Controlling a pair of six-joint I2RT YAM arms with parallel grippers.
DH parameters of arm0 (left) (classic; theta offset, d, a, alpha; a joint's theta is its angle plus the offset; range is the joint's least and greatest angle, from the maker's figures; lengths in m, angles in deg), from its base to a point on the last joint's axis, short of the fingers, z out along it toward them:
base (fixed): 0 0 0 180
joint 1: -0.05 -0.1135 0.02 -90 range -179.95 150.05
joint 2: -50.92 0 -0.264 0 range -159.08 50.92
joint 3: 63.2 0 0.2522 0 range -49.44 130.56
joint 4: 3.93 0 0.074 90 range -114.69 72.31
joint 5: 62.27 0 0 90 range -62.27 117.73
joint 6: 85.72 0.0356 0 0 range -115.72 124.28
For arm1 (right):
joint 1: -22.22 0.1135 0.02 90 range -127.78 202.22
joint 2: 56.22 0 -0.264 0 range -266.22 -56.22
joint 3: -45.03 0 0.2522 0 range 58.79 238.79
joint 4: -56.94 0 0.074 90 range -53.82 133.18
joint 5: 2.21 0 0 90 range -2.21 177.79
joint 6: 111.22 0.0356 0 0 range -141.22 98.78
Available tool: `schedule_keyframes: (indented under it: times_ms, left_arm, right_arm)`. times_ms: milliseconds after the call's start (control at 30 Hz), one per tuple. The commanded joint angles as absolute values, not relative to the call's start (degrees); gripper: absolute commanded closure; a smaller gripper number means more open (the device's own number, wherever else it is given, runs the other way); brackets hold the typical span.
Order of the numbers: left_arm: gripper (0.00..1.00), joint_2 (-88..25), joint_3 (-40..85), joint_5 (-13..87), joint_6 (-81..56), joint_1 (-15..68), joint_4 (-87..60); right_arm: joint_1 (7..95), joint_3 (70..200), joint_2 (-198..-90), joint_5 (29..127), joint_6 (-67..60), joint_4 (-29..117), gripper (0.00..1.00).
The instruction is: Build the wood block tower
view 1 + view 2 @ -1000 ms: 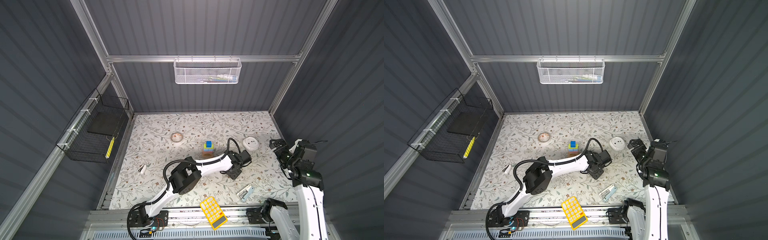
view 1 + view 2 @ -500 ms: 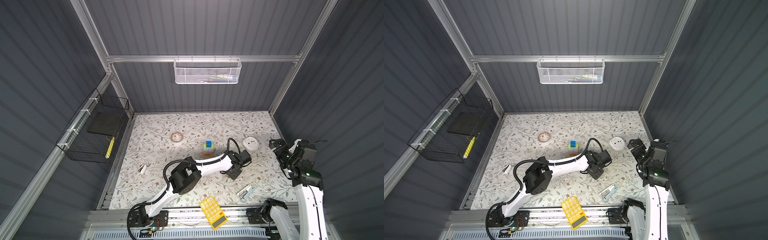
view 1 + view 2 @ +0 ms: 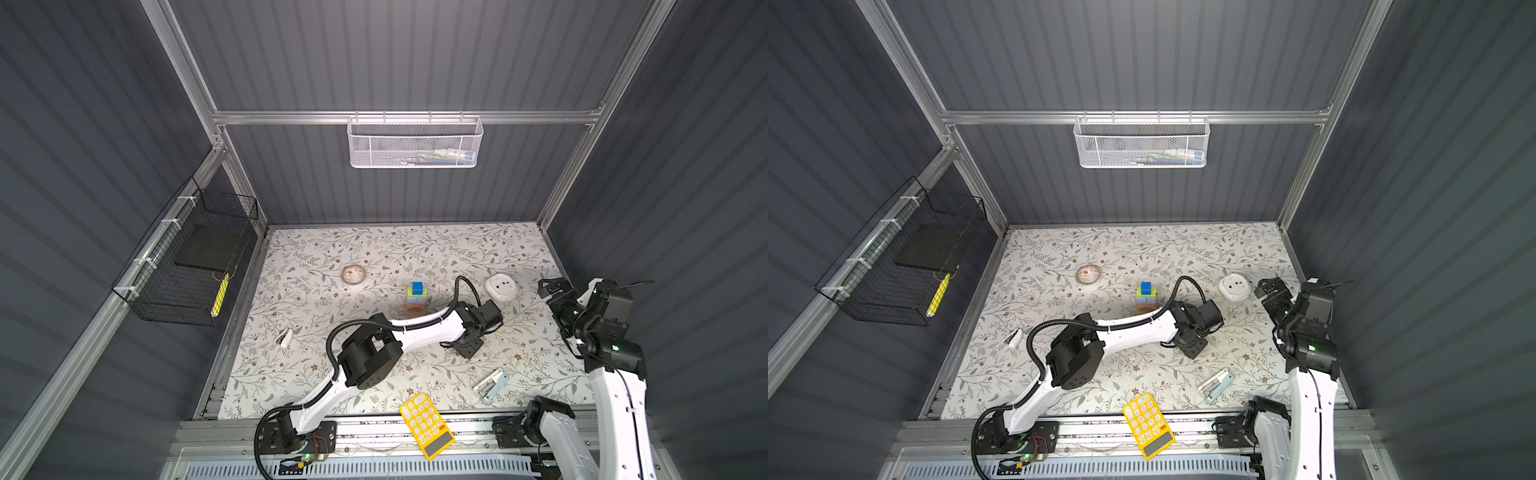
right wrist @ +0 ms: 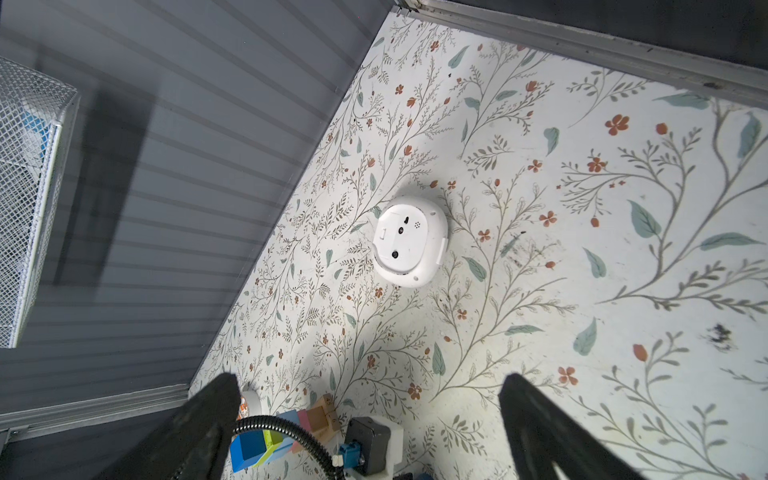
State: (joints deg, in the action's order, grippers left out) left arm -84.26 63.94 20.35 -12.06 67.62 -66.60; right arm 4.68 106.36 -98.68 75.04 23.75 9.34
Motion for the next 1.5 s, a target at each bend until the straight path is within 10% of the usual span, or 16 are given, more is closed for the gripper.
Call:
schedule_keyframes:
  times_ms: [0,300,633,1467]
  left_arm:
    - [0.66,-82.8,64.4,20.5,-12.6,68.1,-69.0]
    - [0.71,-81.5,65.1,20.6,-12.7,68.1,-69.6]
    - [0.51,-82.5,65.9,21.0,-12.8,68.1,-70.7]
    - [0.56,-80.4,65.6,20.5,-13.2,68.1,-70.3]
  right_arm:
    - [4.5,105.6,-98.8,74.4,23.9,10.2,0.01]
    - [4.5,105.6,-99.0,74.1,23.9,10.4,0.01]
    - [4.4,105.7,-99.3,73.9,23.9,10.5,0.01]
    - [4.3,105.5,-99.5,73.6,24.0,10.8,0.01]
